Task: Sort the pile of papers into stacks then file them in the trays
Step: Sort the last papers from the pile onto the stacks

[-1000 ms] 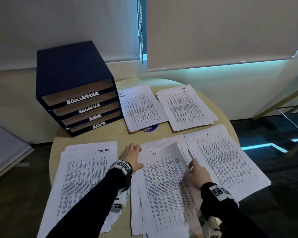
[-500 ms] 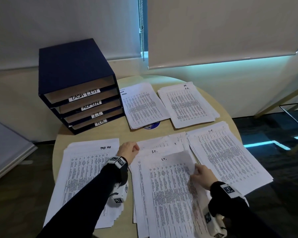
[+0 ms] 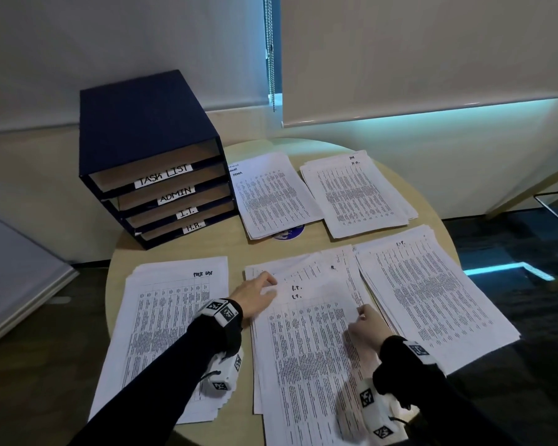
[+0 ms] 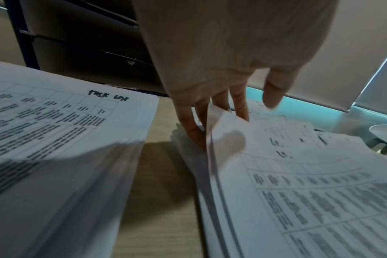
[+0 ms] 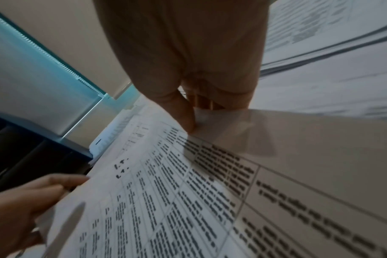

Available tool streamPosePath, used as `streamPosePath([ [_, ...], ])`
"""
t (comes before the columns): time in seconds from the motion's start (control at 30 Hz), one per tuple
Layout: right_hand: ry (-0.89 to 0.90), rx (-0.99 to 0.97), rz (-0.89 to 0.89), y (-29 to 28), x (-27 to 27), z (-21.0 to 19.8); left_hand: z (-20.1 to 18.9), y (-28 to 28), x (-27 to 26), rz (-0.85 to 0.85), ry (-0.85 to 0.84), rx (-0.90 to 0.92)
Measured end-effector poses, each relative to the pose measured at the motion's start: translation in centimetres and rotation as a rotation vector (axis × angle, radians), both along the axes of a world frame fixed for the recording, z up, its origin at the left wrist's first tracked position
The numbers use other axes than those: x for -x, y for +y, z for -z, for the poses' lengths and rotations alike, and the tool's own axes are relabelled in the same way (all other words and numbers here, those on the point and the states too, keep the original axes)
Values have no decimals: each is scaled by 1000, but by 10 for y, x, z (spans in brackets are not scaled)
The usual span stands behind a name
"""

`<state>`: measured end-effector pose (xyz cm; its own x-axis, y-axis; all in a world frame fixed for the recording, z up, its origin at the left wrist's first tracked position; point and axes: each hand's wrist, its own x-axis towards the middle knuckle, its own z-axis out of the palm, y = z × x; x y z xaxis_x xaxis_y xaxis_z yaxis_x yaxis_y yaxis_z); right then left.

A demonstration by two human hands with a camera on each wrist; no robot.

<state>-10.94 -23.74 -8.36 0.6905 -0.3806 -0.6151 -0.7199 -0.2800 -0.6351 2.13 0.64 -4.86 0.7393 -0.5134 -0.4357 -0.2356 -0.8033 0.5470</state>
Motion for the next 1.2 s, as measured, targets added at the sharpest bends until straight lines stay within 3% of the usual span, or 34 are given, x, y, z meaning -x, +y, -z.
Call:
streamPosePath([
  [0.13, -24, -66, 21, -3, 1, 3, -1, -4, 8, 72, -70, 9],
  [0.33, -150, 22, 105, -15, 2, 5, -10, -2, 16, -4, 78, 220],
  [0.57, -189, 16, -3, -14, 10, 6, -8, -6, 7, 47, 169, 131],
  [0.63, -250, -38, -7, -12, 11, 1, -9, -11, 4, -12, 226, 97],
  [0.8, -315, -157, -161, -11, 18, -18, -5, -4, -12, -358, 305, 103],
  [0.9, -370, -81, -206, -17, 19, -22, -9, 10, -11, -360, 407, 34],
  [1.0, -409, 15, -88, -29, 14, -21, -8, 17, -8, -282, 468, 8],
  [1.07, -381, -5, -8, -35, 10, -25, -2, 17, -9, -180, 337, -54],
  [1.2, -282, -40, -18, -37, 3, -36, 2, 14, -7, 13, -99, -180],
])
